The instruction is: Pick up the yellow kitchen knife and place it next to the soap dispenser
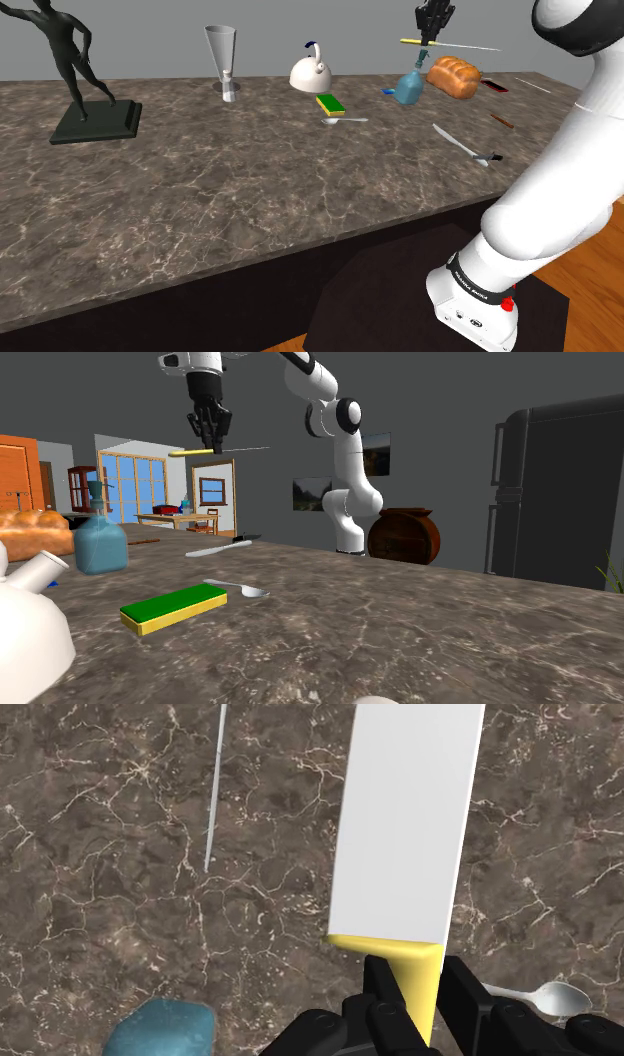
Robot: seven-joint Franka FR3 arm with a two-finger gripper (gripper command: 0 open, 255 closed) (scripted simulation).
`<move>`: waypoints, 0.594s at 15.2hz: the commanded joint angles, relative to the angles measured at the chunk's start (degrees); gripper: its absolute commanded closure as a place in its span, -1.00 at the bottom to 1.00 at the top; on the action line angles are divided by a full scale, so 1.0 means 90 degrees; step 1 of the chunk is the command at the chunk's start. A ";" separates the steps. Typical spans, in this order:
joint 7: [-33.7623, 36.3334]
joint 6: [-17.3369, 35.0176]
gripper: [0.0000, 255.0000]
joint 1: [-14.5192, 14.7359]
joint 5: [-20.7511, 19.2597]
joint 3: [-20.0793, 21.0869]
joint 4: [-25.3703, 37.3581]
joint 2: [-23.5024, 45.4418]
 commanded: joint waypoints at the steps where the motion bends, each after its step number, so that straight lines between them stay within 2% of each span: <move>1: -0.0301 -0.0158 1.00 -0.0193 0.0070 -0.0111 0.0638 0.0459; 5: -0.0815 -0.0629 1.00 -0.0664 0.0287 -0.0254 0.2243 0.1562; 9: -0.0740 -0.0103 1.00 -0.0585 0.0227 -0.0240 0.1415 0.1261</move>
